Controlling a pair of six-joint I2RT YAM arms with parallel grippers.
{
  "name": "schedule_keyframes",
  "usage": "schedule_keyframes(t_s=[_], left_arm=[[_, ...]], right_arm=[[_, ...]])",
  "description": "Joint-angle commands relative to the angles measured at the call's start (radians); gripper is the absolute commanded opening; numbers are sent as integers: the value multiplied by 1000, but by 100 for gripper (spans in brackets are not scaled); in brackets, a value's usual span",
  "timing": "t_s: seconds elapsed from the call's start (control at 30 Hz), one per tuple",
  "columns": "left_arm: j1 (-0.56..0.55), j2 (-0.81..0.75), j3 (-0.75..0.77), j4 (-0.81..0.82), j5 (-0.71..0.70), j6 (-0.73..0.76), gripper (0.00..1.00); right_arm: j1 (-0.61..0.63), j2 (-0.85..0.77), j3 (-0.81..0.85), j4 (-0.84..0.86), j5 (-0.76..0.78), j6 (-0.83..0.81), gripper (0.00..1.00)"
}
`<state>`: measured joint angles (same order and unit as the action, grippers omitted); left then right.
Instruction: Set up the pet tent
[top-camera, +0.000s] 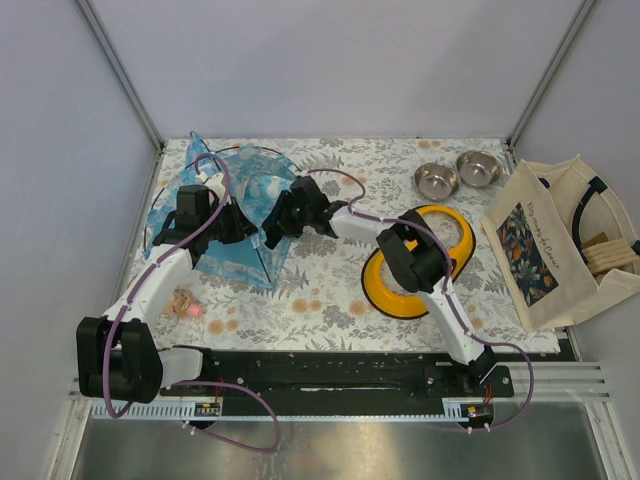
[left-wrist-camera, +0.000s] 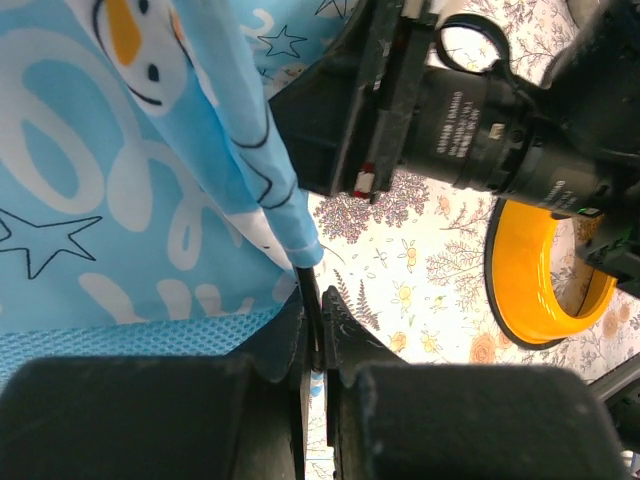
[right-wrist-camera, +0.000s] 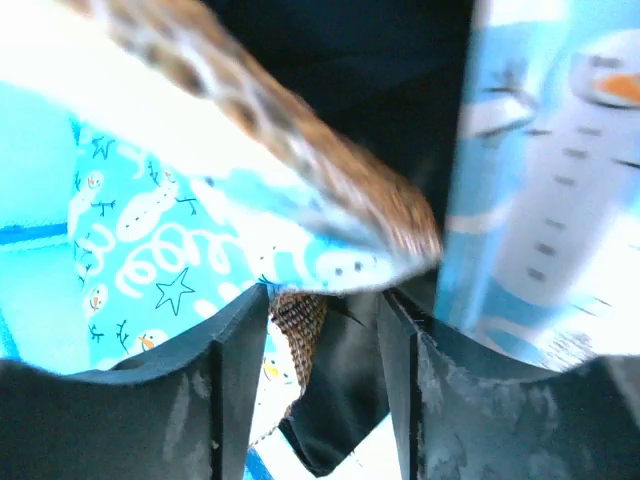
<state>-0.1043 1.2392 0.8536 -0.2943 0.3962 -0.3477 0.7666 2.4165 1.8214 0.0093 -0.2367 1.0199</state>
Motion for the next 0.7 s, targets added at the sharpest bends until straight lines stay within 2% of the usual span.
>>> schedule_keyframes(t_s=[0.0, 0.1, 0.2, 0.37, 0.57, 0.67], left_arm=[[-14, 11, 2, -66, 38, -2, 0], [-14, 11, 5, -66, 33, -2, 0], [-14, 16, 5, -65, 32, -2, 0], [-14, 14, 9, -71, 30, -2, 0], [-14, 23, 16, -74, 35, -5, 0], [-12, 26, 22, -77, 36, -1, 0]], right_arm=[[-41, -216, -110, -23, 80, -73, 63], [-49, -348, -246, -19, 154, -151, 68], [-55, -389, -277, 38, 200, -236, 72], [-67, -332, -202, 58, 232, -317, 74], [-70, -281, -149, 23, 382, -363, 71], [-72, -248, -117, 26, 425, -388, 73]])
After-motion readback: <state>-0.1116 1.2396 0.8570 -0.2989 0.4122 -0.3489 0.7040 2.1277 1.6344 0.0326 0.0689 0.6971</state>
